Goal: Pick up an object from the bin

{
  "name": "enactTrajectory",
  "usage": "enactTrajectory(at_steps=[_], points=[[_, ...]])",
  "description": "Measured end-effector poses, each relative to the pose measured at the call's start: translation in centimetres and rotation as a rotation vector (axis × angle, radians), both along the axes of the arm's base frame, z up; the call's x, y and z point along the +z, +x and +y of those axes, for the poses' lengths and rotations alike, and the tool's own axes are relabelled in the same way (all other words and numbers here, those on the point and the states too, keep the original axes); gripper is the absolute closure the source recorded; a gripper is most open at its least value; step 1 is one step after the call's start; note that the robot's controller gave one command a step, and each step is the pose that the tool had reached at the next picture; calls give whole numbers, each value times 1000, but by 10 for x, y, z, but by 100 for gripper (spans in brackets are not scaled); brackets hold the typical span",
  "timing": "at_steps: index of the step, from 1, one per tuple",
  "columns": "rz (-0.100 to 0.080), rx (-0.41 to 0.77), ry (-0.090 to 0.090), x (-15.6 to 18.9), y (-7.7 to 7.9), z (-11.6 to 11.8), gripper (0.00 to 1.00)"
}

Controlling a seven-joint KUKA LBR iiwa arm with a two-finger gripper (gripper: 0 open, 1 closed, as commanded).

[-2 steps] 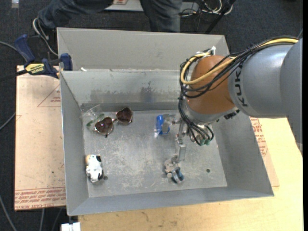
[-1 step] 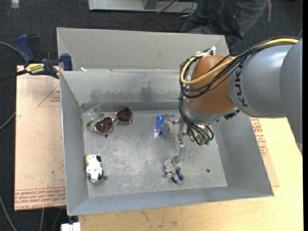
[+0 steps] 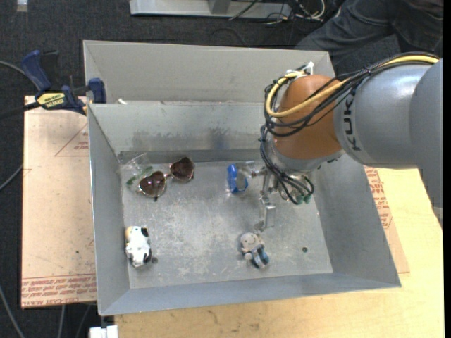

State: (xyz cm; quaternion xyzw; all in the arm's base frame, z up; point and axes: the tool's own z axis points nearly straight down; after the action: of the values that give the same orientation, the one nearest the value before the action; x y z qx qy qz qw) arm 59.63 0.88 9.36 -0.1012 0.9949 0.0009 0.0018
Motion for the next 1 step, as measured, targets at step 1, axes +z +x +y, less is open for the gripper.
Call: enactTrajectory(at_steps=[1], points=[[-13,134,-1,-9,-19,-5,0]])
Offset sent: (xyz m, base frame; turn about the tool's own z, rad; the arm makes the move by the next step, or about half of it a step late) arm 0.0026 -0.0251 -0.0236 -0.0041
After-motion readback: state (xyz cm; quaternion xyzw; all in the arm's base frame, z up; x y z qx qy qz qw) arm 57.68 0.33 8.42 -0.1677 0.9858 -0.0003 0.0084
